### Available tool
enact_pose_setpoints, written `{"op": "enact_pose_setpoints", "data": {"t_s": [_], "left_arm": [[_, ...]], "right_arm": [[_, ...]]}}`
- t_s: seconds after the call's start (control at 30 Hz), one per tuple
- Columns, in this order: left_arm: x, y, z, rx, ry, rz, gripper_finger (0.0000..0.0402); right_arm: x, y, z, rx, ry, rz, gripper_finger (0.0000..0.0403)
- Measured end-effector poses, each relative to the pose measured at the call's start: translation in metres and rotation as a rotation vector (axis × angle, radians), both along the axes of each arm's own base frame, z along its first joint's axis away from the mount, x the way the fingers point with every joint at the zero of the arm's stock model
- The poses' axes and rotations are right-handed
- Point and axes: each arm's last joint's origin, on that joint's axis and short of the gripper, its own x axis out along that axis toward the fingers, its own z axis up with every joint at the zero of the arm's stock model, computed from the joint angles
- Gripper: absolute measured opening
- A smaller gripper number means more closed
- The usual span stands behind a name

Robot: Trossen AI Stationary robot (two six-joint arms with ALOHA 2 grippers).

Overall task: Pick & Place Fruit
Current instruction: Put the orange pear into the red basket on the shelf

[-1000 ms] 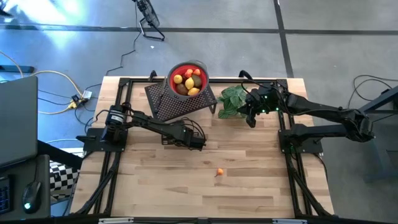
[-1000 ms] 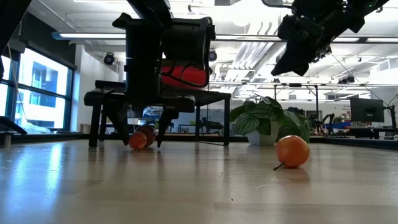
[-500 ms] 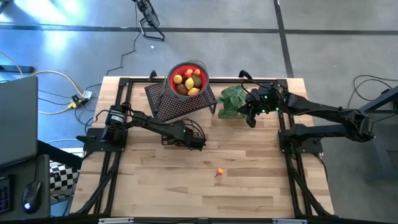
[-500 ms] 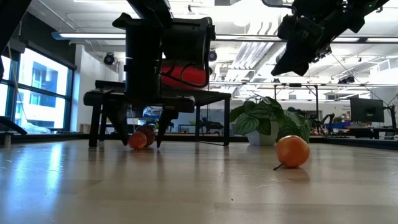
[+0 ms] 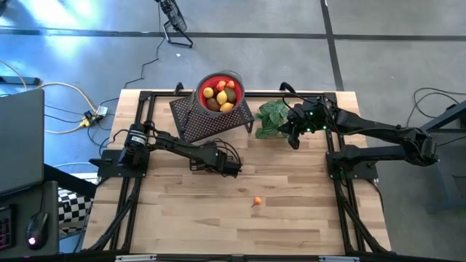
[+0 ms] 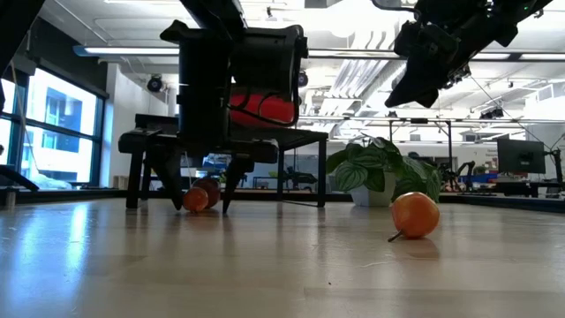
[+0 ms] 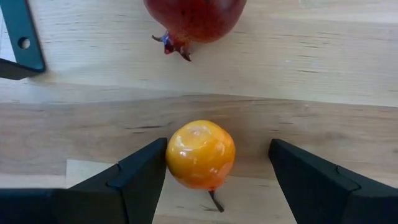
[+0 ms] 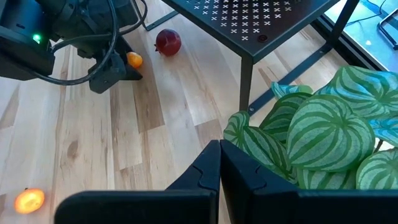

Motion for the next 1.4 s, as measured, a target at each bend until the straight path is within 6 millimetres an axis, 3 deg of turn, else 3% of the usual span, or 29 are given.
{"op": "enact_pose_setpoints", "data": {"t_s": [0.27, 0.77, 1.4], "left_arm": [[0.0002, 0.0001, -0.0010, -0.001, 0.001, 0.001, 0.0274], [0.0016, -0.0001, -0.0021, -0.006, -0.008, 0.001, 0.0179], [0.0028, -0.0002, -0.0024, -0.008, -0.019, -0.007, 0.0170]], "right_arm": [[0.0000, -0.0001, 0.0000, -0.002, 0.001, 0.001, 0.0002], [0.0000, 0.0000, 0.0000, -0.002, 0.001, 0.002, 0.0003], [0.0000, -0.0001, 0.0000, -0.002, 0.001, 0.001, 0.0002]]}}
